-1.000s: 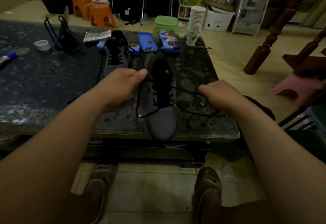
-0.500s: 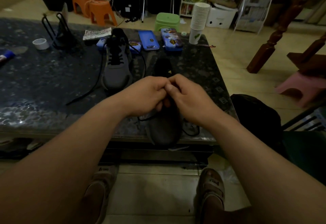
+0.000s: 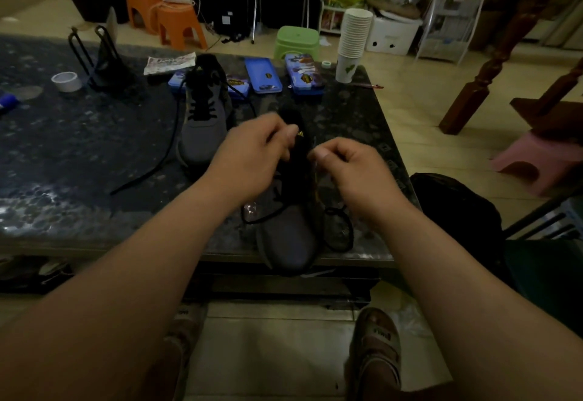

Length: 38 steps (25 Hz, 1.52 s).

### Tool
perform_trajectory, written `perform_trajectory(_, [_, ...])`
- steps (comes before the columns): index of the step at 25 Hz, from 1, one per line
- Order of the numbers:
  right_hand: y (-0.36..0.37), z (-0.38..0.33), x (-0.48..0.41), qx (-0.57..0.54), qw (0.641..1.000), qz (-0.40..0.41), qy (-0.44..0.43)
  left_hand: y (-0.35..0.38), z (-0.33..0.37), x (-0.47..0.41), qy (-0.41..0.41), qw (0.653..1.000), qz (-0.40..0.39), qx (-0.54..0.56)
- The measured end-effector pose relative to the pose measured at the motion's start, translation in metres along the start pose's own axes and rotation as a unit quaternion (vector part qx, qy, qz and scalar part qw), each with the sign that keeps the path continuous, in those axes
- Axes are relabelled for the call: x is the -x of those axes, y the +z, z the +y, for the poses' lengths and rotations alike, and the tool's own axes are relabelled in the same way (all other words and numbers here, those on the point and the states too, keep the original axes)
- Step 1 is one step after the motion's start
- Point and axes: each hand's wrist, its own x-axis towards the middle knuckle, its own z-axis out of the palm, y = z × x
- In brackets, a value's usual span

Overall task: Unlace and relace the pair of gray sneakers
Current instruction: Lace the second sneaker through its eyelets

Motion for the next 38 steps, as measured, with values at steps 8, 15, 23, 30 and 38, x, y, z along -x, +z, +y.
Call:
perform_trajectory(8, [0.002, 0.010, -0.031, -0.094, 0.995, -0.030, 0.000, 0.010, -0.004, -0.071, -0.032, 0.911, -0.180, -0.369])
perform_trajectory(15, [0.001, 0.012, -0.039, -0.012, 0.999, 0.021, -0.021, -0.013, -0.002, -0.069, 0.033, 0.990, -0.134, -0.022])
perform_trajectory(23, [0.010, 0.014, -0.038, 0.066, 0.994, -0.010, -0.089, -0.044, 0.004, -0.083, -0.010, 0.920, -0.343, -0.189])
perform_trajectory(30, [0.015, 0.021, -0.036, 0.047, 0.995, -0.026, -0.083, -0.008, -0.039, -0.059, -0.105, 0.933, -0.209, 0.275])
perform_trajectory(38, [-0.002, 0.017, -0.008, -0.017, 0.999, 0.027, -0.019, -0.006, -0.042, -0.063, -0.117, 0.919, -0.214, 0.310])
